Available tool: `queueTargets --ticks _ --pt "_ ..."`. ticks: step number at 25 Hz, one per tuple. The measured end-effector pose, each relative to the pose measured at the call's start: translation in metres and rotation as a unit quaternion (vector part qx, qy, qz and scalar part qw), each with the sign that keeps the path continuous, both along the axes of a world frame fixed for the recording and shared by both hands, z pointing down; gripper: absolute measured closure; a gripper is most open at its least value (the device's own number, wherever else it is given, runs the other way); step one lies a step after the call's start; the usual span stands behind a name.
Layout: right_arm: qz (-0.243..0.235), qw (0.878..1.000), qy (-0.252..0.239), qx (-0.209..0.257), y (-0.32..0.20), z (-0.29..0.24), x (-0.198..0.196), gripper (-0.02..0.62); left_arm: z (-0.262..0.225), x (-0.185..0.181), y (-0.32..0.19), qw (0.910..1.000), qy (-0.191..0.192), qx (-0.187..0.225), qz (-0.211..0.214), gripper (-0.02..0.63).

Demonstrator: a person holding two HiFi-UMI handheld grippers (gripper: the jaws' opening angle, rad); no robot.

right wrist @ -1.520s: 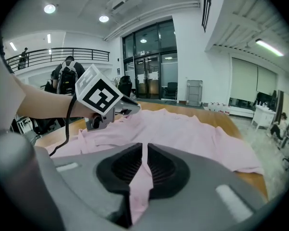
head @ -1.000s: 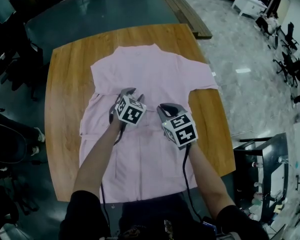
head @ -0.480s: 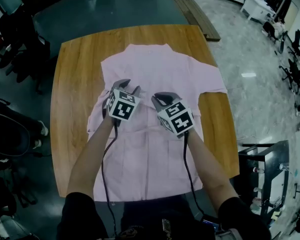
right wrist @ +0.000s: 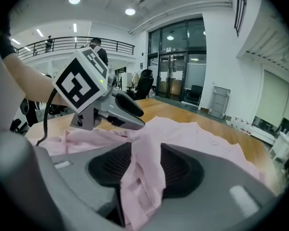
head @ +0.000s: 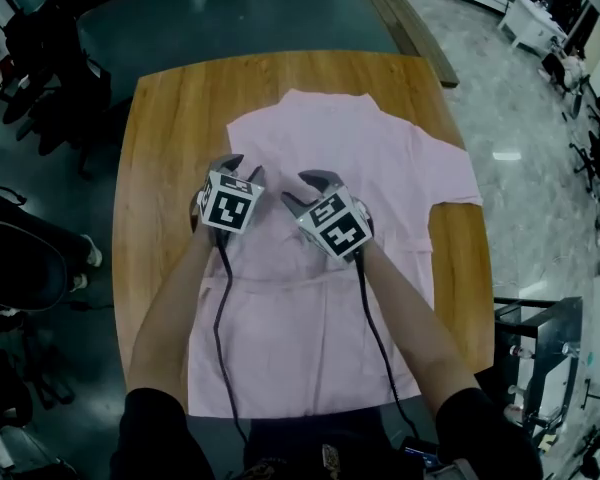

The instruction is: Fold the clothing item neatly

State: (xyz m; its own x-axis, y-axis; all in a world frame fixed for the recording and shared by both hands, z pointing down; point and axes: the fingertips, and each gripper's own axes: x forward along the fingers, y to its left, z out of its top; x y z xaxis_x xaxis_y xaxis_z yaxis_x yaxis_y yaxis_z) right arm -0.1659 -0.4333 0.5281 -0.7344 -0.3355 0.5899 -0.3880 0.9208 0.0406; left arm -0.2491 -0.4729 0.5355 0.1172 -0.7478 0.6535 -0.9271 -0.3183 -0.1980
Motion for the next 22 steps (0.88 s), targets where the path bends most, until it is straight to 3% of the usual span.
queueTargets --ticks 4,6,8,15,22 --pt "-0.007 1.0 0.023 -0.008 -0.011 0.016 -0.012 0.429 0.025 -0.037 -0.016 0.9987 0.015 -0.029 -0.04 0.422" --pt "0.005 1.0 0.025 -0.009 -0.019 0.019 -0.009 0.527 0.036 -0.05 -0.024 0.9977 0.015 -0.042 -0.052 0.422" --pt "0.023 1.0 0.019 -0.005 -0.033 0.02 -0.002 0.571 0.045 -0.06 -0.035 0.9969 0.017 -0.05 -0.059 0.422" --pt "0.111 0.993 -0.005 -0.037 -0.085 0.026 0.04 0.572 0.07 -0.07 -0.059 0.9954 -0.031 -0.071 -0.057 0.422" --pt "0.157 0.986 0.024 -0.055 -0.123 0.058 0.073 0.568 0.068 -0.086 -0.077 0.9928 -0.087 -0.05 -0.064 0.422"
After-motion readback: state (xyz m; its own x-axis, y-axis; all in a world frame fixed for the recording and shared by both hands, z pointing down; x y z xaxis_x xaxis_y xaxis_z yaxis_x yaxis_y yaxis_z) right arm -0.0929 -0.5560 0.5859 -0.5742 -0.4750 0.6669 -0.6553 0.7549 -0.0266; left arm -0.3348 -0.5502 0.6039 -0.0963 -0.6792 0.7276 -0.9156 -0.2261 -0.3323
